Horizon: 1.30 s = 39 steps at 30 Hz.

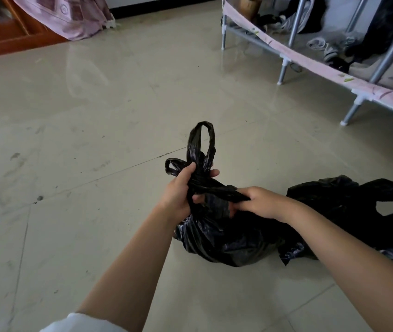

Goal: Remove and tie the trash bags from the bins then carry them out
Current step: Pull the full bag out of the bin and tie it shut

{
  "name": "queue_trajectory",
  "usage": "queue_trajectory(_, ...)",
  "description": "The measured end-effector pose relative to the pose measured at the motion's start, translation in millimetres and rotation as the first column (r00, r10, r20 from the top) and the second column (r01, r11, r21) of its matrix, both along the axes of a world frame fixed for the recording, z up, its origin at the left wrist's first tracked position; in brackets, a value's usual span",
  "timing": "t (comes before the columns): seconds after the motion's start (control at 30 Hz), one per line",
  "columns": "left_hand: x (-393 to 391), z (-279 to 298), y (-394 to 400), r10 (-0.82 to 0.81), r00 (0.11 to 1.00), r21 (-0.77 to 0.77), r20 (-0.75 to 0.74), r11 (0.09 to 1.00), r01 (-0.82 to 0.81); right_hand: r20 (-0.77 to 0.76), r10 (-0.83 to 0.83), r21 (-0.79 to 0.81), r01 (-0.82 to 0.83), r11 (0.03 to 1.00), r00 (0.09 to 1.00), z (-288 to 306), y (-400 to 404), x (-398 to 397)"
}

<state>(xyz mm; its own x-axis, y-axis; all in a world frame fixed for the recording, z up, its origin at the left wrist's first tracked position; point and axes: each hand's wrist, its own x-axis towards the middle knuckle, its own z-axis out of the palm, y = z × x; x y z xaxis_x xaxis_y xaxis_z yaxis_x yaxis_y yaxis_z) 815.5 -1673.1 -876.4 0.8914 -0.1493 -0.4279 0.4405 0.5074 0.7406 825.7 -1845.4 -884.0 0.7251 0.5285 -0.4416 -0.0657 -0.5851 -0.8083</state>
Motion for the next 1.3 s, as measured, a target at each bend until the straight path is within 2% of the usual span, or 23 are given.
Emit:
queue_trajectory(0.1,-3.9,2.5,0.9,-0.164,0.986,-0.013,0.016,0.986,0.164,-0.232,-0.098,0.169,0.139,0.976,0.968,-0.8,-6.9,1.0)
queue_trajectory(0.17,-6.6,2.8,-0.3,-0.232,0.971,0.166,-0.048,0.957,0.237,-0.317,-0.149,0.183,0.215,0.959,0.937,-1.5,-11.9,3.0)
queue_trajectory(0.23,-7.9,3.7,-1.8,-0.323,0.94,0.435,-0.106,0.836,0.336,-0.325,-0.233,0.19,0.305,0.933,0.916,-2.6,-14.8,6.7)
queue_trajectory(0.3,-5.4,5.3,-3.0,-0.43,0.891,0.644,-0.148,0.641,0.417,-0.276,-0.315,0.186,0.372,0.909,0.908,-2.3,-15.5,11.3)
queue_trajectory(0.37,-2.9,8.9,-2.1,-0.483,0.858,0.758,-0.173,0.491,0.429,-0.236,-0.336,0.191,0.382,0.904,0.912,-0.8,-15.4,15.0)
queue_trajectory(0.43,-2.4,11.8,-0.4,-0.508,0.844,0.801,-0.171,0.427,0.42,-0.223,-0.341,0.2,0.386,0.901,0.913,-0.5,-16.3,17.5)
queue_trajectory(0.5,-2.1,11.5,0.4,-0.489,0.864,0.81,-0.123,0.454,0.372,-0.216,-0.366,0.217,0.41,0.886,0.905,-1.4,-17.5,18.9)
queue_trajectory(0.6,-1.7,8.8,-4.7,-0.362,0.932,0.743,-0.024,0.617,0.259,-0.274,-0.403,0.331,0.479,0.813,0.873,1.7,-17.0,19.1)
queue_trajectory(0.67,0.4,7.1,-9.7,-0.253,0.966,0.712,0.045,0.687,0.147,-0.325,-0.395,0.419,0.505,0.755,0.86,6.4,-16.6,19.0)
queue_trajectory(0.73,4.0,4.3,-12.3,-0.139,0.98,0.721,0.143,0.693,-0.007,-0.327,-0.363,0.453,0.482,0.75,0.873,8.9,-16.4,17.5)
queue_trajectory(0.8,7.4,0.7,-12.7,-0.019,0.973,0.709,0.231,0.688,-0.155,-0.308,-0.31,0.434,0.423,0.795,0.899,10.0,-16.4,14.5)
queue_trajectory(0.9,6.7,-3.0,-14.6,0.078,0.957,0.685,0.279,0.682,-0.255,-0.324,-0.252,0.411,0.375,0.831,0.912,9.5,-19.4,12.6)
queue_trajectory(0.93,5.7,-3.3,-15.5,0.109,0.952,0.636,0.285,0.722,-0.273,-0.338,-0.259,0.408,0.389,0.826,0.905,9.5,-19.2,13.0)
queue_trajectory(1.0,2.8,-1.8,-17.8,0.191,0.948,0.414,0.256,0.864,-0.286,-0.395,-0.32,0.387,0.471,0.793,0.861,7.1,-18.1,16.1)
queue_trajectory(1.07,1.4,-3.1,-17.7,0.209,0.957,0.209,0.2,0.945,-0.25,-0.432,-0.382,0.342,0.54,0.769,0.817,6.0,-15.4,18.7)
queue_trajectory(1.17,-1.7,-7.7,-20.0,0.187,0.968,0.028,0.169,0.98,-0.195,-0.425,-0.393,0.22,0.515,0.829,0.815,4.9,-10.6,19.5)
queue_trajectory(1.3,-5.9,-10.4,-22.3,0.178,0.964,-0.053,0.2,0.984,-0.17,-0.449,-0.318,0.02,0.365,0.931,0.835,4.4,-5.4,15.0)
